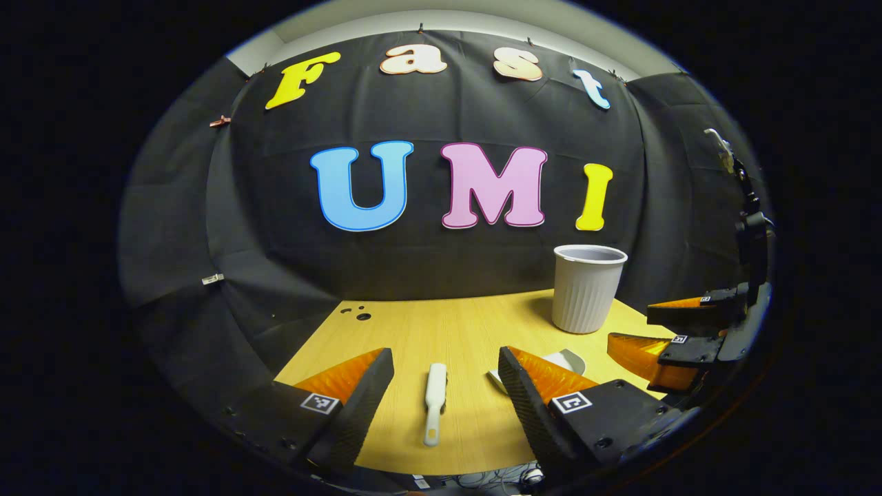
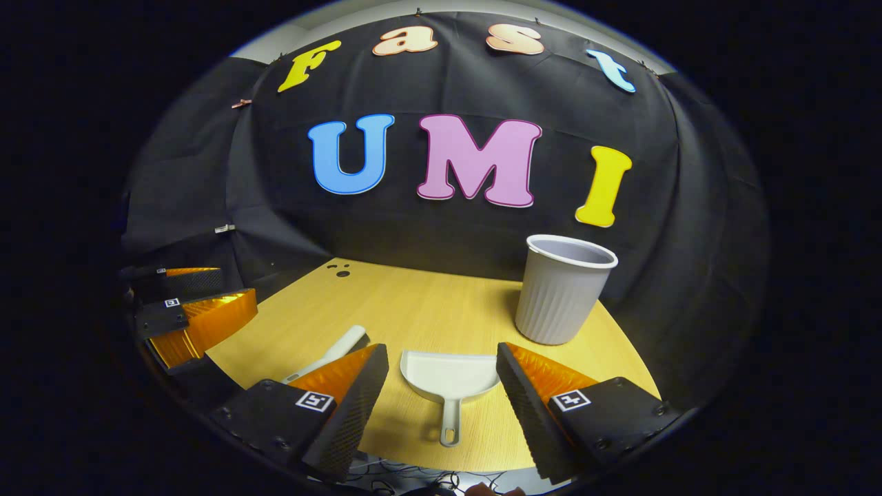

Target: Pick up the small broom and dustpan from the desktop, sweep the trash into the dustpan with the broom, and then empty the trash into the garbage bin.

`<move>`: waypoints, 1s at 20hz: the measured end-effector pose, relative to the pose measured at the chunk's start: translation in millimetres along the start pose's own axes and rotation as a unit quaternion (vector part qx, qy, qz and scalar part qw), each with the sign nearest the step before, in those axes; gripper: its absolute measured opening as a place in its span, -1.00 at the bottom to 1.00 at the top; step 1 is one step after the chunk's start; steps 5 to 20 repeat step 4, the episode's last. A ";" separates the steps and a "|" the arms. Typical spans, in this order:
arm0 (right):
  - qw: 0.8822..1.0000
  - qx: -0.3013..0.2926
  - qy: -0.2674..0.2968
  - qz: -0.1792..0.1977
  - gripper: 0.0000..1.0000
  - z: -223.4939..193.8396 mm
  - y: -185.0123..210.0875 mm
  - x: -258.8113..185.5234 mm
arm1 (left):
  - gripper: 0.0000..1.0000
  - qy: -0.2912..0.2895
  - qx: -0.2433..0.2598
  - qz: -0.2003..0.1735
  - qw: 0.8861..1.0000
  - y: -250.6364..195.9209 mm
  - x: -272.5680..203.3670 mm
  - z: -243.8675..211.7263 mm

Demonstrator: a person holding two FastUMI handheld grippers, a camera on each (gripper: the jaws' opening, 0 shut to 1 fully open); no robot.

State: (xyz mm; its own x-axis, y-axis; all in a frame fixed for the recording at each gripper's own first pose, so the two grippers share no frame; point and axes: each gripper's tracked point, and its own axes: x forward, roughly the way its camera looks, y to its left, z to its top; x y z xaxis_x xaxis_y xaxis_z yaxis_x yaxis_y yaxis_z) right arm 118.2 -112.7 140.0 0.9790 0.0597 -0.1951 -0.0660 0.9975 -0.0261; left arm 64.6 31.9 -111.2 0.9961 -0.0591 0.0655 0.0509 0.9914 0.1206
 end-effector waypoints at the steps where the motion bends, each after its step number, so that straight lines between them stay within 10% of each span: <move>1: 1.000 0.013 0.017 -0.006 0.96 -15.5 -3.5 -5.4 | 0.93 0.013 -0.006 -0.004 1.000 -4.1 -3.2 -11.6; 20: 0.998 0.034 0.047 -0.019 0.96 -46.8 -16.3 -19.1 | 0.93 0.044 -0.023 -0.008 0.999 -12.4 -14.3 -37.3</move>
